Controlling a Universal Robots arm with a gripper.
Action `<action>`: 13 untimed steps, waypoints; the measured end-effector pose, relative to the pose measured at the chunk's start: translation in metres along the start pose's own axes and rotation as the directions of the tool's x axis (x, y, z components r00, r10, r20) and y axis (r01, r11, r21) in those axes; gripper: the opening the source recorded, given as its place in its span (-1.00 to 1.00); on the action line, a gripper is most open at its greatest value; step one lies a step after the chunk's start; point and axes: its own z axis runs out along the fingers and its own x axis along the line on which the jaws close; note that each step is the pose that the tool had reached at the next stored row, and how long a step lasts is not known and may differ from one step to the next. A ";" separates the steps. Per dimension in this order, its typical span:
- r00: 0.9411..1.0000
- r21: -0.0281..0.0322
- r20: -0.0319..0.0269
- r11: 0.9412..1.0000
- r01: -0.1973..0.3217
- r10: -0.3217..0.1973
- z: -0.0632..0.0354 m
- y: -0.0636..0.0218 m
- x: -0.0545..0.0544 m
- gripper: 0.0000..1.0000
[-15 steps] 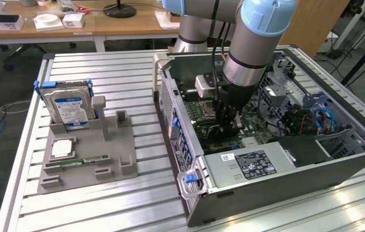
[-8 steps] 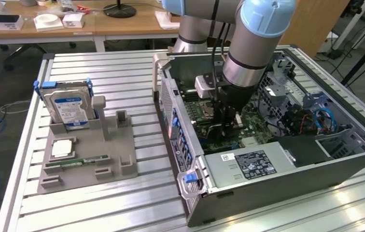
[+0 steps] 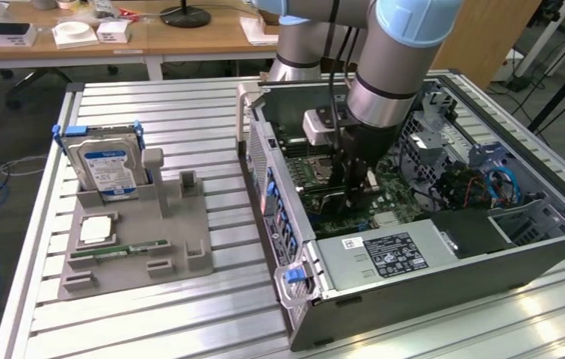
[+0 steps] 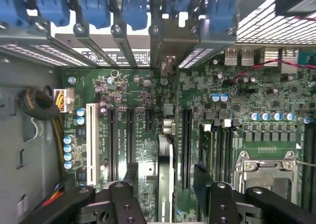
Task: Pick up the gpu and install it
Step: 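Insert the gpu into the slot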
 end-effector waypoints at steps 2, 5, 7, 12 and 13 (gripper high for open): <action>1.000 0.000 0.000 1.000 0.000 0.000 -0.0036 0.0000 0.000 0.14; 1.000 0.000 0.000 1.000 0.000 0.000 -0.0084 0.0001 0.000 0.14; 1.000 0.000 0.000 1.000 0.000 0.000 -0.0094 0.0001 0.000 0.14; 1.000 0.000 0.000 1.000 0.000 0.000 -0.0119 0.0001 0.000 0.14; 1.000 0.000 0.000 1.000 0.000 0.000 -0.0122 0.0001 0.000 0.11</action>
